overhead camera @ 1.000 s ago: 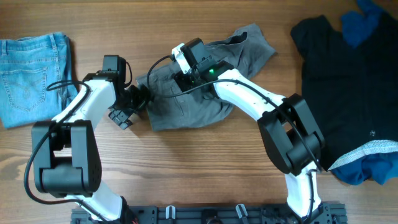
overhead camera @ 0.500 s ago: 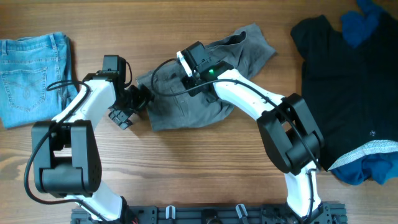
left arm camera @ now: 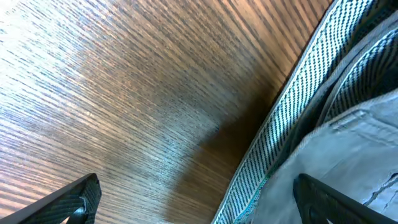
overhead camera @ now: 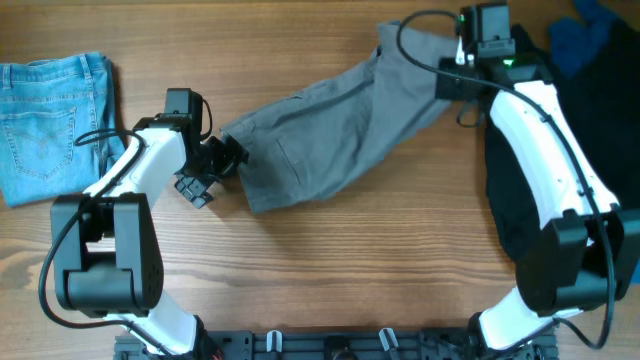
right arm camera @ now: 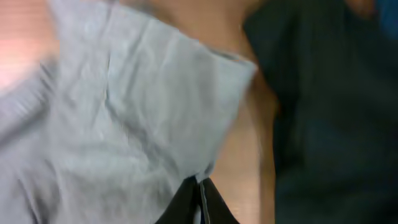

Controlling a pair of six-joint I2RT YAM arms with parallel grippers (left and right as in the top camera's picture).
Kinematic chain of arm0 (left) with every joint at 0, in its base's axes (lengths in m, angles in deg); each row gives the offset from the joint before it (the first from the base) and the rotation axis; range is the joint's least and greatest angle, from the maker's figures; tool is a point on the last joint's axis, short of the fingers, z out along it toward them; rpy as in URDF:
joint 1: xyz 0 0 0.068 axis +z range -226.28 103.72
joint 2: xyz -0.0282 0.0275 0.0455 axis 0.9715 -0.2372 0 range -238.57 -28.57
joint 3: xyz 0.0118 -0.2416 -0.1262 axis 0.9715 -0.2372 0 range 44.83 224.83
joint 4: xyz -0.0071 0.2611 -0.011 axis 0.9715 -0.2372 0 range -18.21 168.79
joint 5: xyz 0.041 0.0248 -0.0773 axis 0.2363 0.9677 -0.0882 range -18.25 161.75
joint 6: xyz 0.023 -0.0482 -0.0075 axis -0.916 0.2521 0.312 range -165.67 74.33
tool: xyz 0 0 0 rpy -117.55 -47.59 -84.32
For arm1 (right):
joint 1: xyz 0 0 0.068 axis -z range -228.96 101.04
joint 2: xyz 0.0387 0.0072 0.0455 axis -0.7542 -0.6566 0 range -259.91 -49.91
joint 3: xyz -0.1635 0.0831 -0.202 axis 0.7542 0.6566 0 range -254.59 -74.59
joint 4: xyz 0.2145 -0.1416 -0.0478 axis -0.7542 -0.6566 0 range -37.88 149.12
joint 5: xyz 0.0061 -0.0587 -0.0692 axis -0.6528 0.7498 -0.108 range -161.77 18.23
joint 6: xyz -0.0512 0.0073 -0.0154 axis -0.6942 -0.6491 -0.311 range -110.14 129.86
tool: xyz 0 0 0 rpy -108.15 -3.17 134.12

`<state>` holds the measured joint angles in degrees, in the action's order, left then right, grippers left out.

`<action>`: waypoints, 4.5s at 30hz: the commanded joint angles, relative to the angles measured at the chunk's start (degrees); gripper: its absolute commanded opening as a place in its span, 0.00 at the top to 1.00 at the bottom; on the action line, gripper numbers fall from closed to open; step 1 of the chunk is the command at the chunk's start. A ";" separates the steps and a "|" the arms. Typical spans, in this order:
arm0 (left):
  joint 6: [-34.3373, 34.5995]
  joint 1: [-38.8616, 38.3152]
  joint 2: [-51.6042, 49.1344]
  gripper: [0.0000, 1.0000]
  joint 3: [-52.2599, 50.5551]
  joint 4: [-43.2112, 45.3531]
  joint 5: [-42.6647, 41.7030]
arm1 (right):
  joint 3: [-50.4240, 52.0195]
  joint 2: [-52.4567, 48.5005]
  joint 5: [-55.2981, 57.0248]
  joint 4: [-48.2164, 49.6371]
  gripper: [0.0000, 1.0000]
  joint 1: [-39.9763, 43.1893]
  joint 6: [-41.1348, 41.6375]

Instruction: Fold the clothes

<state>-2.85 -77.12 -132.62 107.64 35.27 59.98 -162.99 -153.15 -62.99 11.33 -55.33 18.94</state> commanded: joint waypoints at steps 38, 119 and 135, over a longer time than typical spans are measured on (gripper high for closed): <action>-6.40 -1.84 -7.69 0.90 -0.22 -15.61 29.68 | 0.37 -2.43 -25.55 0.55 0.37 5.42 -1.90; 0.92 10.36 2.45 0.23 -0.17 5.66 17.16 | -3.26 -17.55 -24.87 20.48 0.41 0.79 -3.93; -4.11 12.31 1.09 0.00 -0.20 7.87 7.06 | 3.26 -17.57 -27.65 5.07 0.44 0.72 -4.33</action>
<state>-5.12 -64.86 -128.70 107.66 42.59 70.40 -162.29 -170.57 -89.96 14.42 -54.43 13.96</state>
